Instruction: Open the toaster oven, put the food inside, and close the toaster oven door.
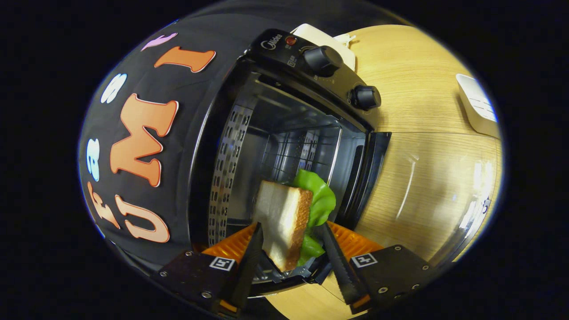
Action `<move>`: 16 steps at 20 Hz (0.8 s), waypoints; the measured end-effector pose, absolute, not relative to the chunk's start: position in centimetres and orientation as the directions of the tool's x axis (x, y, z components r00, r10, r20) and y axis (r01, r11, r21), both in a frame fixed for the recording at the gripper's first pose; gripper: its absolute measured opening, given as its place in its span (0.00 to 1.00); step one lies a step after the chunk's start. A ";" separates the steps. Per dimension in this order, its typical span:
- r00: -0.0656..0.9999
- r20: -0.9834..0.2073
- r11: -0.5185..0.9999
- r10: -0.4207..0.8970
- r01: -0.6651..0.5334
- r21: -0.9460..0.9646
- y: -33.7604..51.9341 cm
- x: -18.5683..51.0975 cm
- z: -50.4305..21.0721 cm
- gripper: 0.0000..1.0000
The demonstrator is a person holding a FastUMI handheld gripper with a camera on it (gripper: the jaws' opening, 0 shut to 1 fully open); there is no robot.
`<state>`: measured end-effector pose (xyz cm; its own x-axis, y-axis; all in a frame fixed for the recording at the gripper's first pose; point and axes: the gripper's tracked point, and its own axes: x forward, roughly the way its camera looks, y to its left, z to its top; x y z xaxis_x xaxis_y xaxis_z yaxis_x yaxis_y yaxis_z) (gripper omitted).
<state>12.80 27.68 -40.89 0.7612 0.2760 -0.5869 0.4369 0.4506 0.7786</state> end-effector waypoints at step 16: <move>0.714 -0.579 0.869 0.393 -0.083 0.487 22.7 0.4 -35.5 0.98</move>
<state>0.40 22.68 -35.55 0.7142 0.3928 -0.5794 -0.0828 0.8693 0.4872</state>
